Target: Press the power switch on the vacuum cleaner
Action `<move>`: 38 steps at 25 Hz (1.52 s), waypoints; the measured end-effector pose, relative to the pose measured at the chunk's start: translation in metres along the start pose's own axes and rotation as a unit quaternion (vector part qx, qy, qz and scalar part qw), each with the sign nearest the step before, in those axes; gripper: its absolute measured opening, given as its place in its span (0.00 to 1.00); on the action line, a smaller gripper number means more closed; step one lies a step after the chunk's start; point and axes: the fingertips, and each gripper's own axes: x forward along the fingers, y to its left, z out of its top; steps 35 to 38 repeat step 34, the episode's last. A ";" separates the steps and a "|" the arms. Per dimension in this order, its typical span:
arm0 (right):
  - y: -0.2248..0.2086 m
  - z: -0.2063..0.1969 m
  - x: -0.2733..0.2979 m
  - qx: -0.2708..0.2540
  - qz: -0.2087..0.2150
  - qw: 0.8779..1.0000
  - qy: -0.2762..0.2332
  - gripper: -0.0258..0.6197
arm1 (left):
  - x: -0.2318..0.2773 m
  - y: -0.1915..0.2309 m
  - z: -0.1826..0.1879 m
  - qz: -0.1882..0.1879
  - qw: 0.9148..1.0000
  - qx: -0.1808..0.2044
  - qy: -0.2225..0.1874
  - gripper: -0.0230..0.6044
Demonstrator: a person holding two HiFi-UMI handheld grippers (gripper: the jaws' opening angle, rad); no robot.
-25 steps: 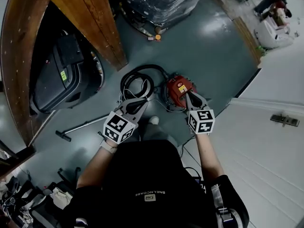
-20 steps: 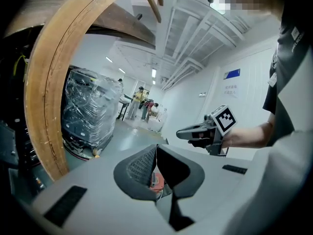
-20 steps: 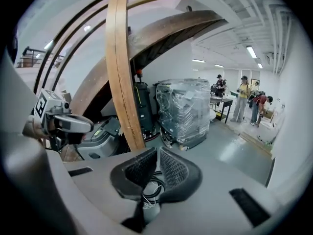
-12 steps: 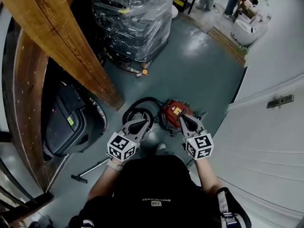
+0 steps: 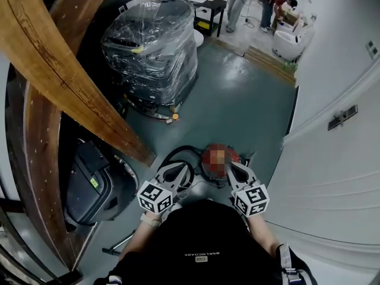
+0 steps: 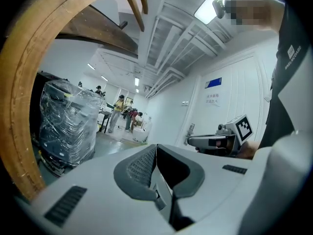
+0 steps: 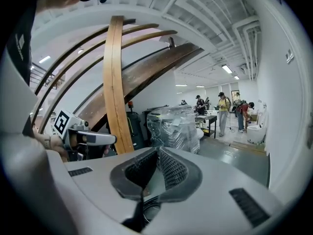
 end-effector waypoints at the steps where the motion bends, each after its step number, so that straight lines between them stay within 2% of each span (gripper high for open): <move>1: -0.003 0.001 -0.003 0.001 -0.003 1.000 -0.003 0.09 | 0.002 -0.001 0.002 -0.001 1.000 0.001 -0.001 0.06; 7: -0.020 0.004 -0.013 0.011 -0.016 1.000 -0.016 0.09 | 0.012 -0.003 0.013 -0.005 1.000 0.014 -0.002 0.06; 12: -0.020 0.008 -0.018 -0.010 -0.006 1.000 -0.026 0.09 | 0.019 -0.011 0.015 -0.010 1.000 0.017 -0.003 0.06; 15: -0.020 0.009 -0.017 -0.003 -0.005 1.000 -0.029 0.09 | 0.022 -0.015 0.016 -0.012 1.000 0.018 -0.003 0.06; 27: -0.018 0.006 -0.013 -0.006 0.013 1.000 -0.024 0.09 | 0.018 -0.016 0.016 0.001 1.000 0.019 -0.008 0.06; 38: -0.024 0.006 -0.012 -0.002 0.011 1.000 -0.026 0.09 | 0.014 -0.015 0.012 0.007 1.000 0.018 -0.006 0.06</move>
